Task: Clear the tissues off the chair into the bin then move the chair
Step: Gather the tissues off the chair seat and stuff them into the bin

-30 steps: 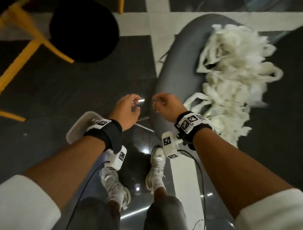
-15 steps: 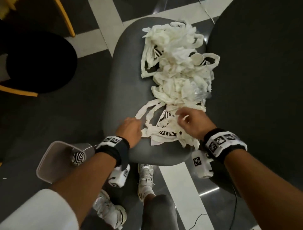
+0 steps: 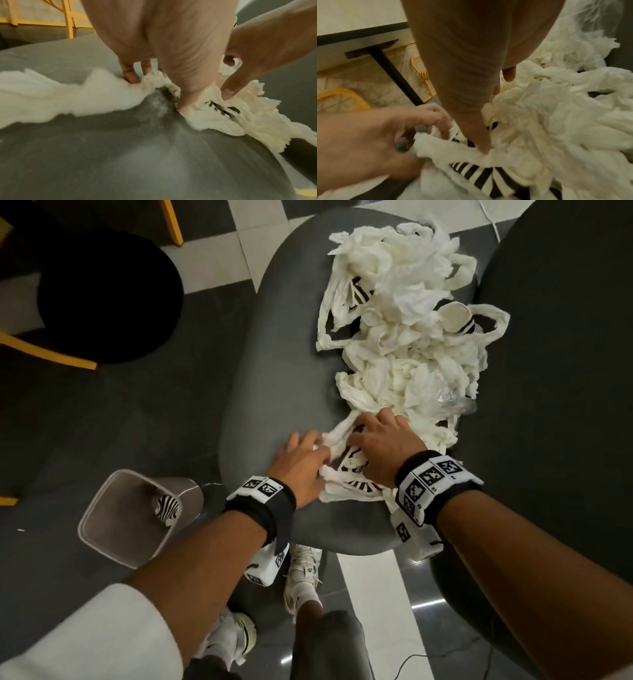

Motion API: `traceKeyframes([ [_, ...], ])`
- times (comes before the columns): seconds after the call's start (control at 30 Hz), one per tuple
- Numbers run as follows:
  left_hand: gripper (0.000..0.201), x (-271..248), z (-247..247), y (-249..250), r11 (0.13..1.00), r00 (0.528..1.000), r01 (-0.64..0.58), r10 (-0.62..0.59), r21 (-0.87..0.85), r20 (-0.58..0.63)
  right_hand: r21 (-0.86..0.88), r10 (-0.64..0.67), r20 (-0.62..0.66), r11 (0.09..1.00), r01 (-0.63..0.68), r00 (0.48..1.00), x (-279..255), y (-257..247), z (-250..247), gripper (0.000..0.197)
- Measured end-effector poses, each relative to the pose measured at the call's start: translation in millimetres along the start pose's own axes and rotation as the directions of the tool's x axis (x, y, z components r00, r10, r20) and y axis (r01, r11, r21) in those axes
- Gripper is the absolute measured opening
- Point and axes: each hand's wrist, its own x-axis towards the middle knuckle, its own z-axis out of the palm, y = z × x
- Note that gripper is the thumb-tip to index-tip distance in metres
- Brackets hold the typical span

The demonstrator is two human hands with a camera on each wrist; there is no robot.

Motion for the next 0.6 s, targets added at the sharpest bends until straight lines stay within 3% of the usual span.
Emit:
traceKeyframes([
  [0.07,0.006,-2,-6,-6,0.985,0.997,-0.006,-0.008,-0.172,-0.079,-0.002,-0.007,-0.030,1.000,0.007,1.000,3,1,-2,0.031],
  [0.2,0.013,-21,-33,-32,0.868,0.950,0.223,-0.295,-0.444,-0.099,0.168,0.008,-0.083,0.986,0.006,0.996,5,-3,-19,0.022],
  [0.27,0.011,-34,-47,-46,0.783,0.919,0.268,-0.382,-0.561,-0.093,0.277,-0.009,-0.083,0.960,0.032,0.996,8,-10,-32,0.021],
  [0.37,0.018,-53,-65,-65,0.667,0.904,0.247,-0.420,-0.703,-0.081,0.472,-0.022,-0.057,0.880,0.046,0.998,15,-28,-48,0.019],
  [0.47,0.016,-69,-72,-76,0.614,0.887,0.217,-0.449,-0.759,-0.110,0.608,0.029,-0.100,0.793,0.038,0.995,22,-52,-58,0.019],
  [0.6,0.037,-92,-69,-93,0.496,0.872,0.151,-0.475,-0.855,-0.121,0.737,0.091,-0.122,0.676,0.028,0.988,32,-102,-65,0.024],
])
